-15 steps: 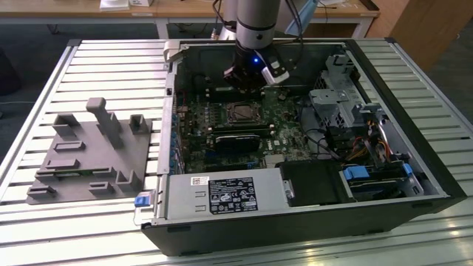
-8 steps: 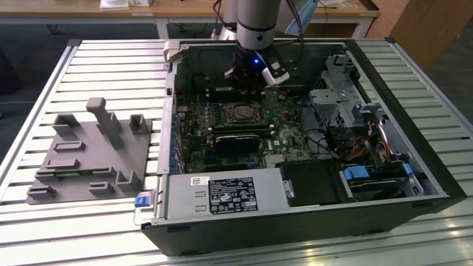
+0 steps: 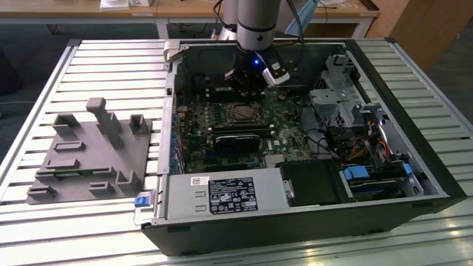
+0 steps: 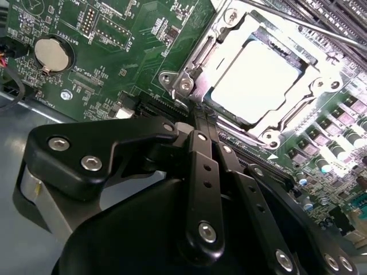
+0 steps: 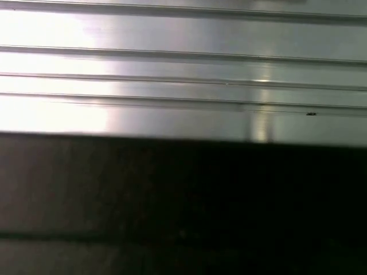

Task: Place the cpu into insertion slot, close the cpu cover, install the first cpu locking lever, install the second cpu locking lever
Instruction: 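Install the first cpu locking lever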

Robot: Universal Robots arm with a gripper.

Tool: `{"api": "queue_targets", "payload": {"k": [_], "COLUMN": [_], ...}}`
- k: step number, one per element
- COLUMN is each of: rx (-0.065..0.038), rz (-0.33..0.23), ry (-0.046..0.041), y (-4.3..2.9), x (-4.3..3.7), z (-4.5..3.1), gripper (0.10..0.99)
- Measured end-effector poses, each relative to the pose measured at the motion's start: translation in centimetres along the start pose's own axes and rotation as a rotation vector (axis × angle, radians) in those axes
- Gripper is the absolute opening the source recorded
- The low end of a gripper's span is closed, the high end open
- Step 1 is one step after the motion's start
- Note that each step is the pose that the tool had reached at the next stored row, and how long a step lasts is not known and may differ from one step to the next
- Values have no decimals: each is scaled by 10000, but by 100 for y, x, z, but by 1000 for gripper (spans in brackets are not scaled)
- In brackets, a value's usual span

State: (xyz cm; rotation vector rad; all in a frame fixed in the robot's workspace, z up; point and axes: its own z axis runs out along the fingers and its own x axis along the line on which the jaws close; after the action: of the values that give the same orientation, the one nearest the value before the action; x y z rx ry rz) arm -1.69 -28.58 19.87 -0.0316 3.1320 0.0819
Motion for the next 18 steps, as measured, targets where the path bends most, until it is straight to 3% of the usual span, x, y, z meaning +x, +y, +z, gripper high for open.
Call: {"api": "queue_targets", "payload": {"k": [4,10,16,18], "rx": [57,56,60,71], "rz": [1,-1,0,-1], "ry": [4,1,4,2], "y": [2,8,15,16], "x": [-5,-11,-12,-12], "z": [16,19,-122,-130], "gripper": [106,106,106,106]}}
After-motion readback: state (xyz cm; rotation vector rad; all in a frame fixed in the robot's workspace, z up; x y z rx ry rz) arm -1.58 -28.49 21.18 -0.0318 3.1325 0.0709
